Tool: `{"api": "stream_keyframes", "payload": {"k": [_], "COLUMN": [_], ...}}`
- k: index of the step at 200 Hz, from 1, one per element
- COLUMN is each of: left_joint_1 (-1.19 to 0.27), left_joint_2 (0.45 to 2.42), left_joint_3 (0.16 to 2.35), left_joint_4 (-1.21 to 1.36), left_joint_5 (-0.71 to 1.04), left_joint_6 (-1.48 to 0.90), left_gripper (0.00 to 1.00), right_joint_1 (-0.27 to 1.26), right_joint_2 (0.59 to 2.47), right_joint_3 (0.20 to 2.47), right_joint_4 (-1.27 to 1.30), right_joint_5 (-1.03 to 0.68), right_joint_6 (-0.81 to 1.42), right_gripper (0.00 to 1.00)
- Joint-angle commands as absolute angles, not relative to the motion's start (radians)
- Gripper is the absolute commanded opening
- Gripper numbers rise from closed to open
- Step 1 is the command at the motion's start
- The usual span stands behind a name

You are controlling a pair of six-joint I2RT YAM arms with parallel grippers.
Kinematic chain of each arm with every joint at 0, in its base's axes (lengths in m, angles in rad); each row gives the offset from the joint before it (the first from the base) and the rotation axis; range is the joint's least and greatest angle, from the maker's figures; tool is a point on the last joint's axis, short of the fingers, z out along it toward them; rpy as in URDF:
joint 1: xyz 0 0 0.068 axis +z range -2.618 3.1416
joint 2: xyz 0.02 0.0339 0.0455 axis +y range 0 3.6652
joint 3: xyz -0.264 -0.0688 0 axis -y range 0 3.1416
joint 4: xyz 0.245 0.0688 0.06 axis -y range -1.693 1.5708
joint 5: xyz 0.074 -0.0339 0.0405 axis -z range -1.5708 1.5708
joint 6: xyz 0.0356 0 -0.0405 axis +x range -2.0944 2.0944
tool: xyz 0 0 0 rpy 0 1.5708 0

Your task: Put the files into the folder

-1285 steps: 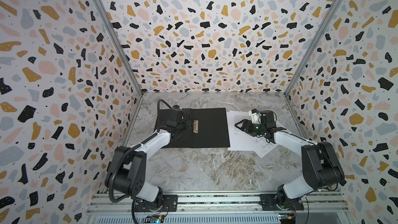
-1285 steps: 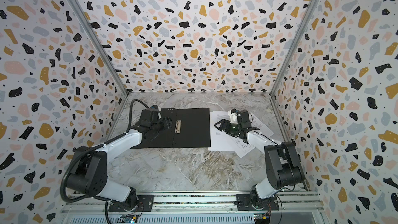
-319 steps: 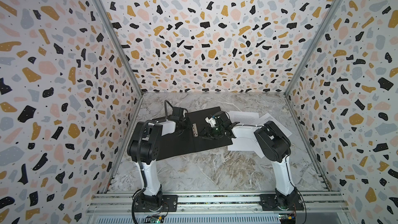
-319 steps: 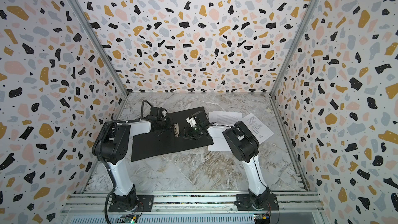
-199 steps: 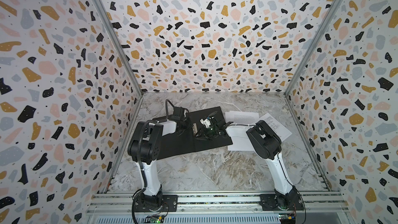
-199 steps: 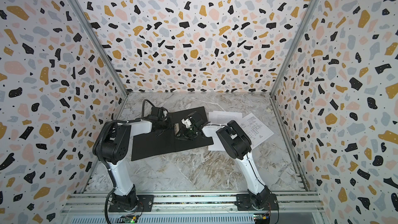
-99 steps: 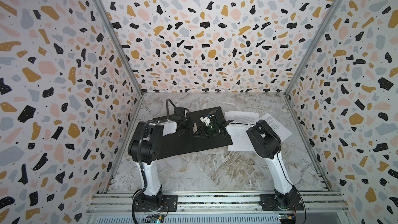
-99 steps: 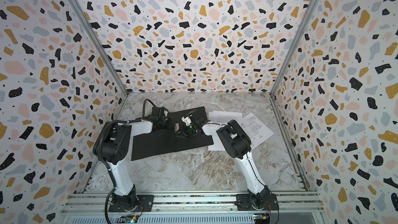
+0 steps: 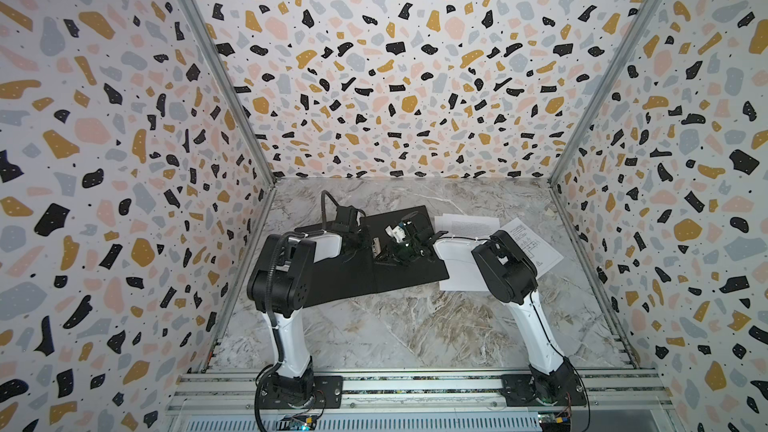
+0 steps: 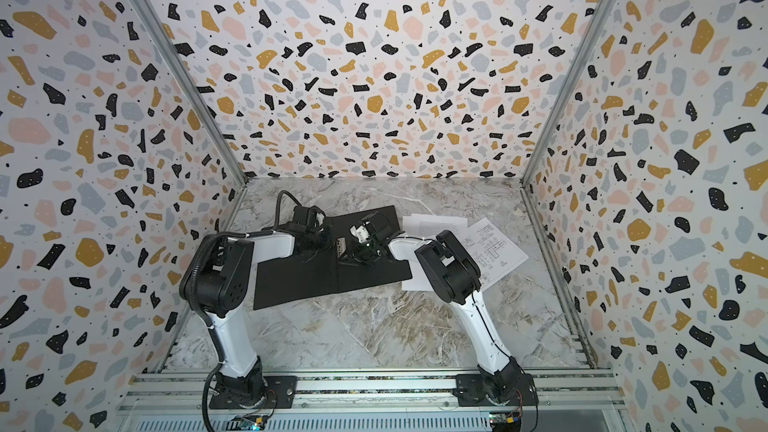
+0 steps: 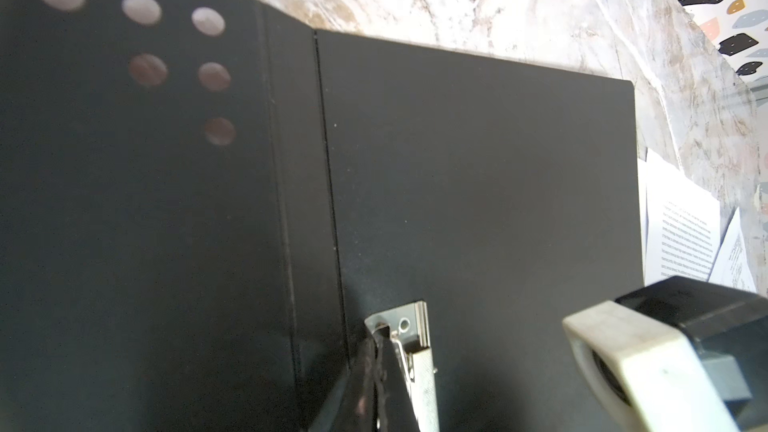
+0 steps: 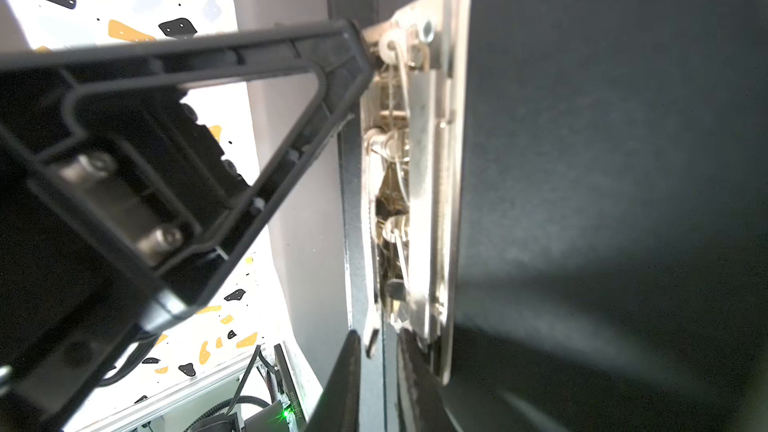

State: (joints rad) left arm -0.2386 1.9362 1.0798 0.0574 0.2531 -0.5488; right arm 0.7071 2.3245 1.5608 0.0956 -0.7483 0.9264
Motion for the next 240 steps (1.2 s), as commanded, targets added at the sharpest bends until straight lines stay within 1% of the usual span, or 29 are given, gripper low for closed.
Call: {"api": "stream_keyframes", "payload": {"k": [1, 35, 57, 101, 139, 182, 200, 213, 240], "left_joint_1": [-0.250, -0.250, -0.250, -0.250, -0.250, -0.263, -0.281, -0.288, -0.295], "left_joint_2": [1.971, 1.974, 1.974, 1.980, 1.996, 2.025, 2.045, 2.055, 2.066], "left_joint_3": [1.052, 1.051, 1.050, 1.051, 1.057, 1.095, 1.128, 1.137, 1.139], "left_joint_4": [0.017, 0.017, 0.017, 0.018, 0.004, -0.057, -0.112, -0.122, -0.117], "left_joint_5": [0.246, 0.247, 0.249, 0.253, 0.255, 0.214, 0.169, 0.166, 0.165], "left_joint_6": [-0.531, -0.528, -0.528, -0.525, -0.516, -0.474, -0.442, -0.431, -0.422], "left_gripper": [0.04, 0.04, 0.03, 0.03, 0.03, 0.03, 0.02, 0.00, 0.00], "right_joint_1": [0.706, 0.706, 0.705, 0.701, 0.692, 0.684, 0.683, 0.683, 0.679], "right_joint_2": [2.322, 2.329, 2.329, 2.336, 2.344, 2.360, 2.362, 2.370, 2.388], "right_joint_3": [1.596, 1.598, 1.595, 1.597, 1.592, 1.589, 1.593, 1.603, 1.616], "right_joint_4": [0.066, 0.058, 0.052, 0.021, -0.068, -0.136, -0.163, -0.188, -0.235], "right_joint_5": [-0.746, -0.744, -0.742, -0.731, -0.690, -0.652, -0.628, -0.612, -0.595], "right_joint_6": [0.923, 0.920, 0.917, 0.910, 0.896, 0.871, 0.856, 0.839, 0.810], "right_gripper": [0.17, 0.09, 0.07, 0.00, 0.00, 0.00, 0.00, 0.00, 0.00]}}
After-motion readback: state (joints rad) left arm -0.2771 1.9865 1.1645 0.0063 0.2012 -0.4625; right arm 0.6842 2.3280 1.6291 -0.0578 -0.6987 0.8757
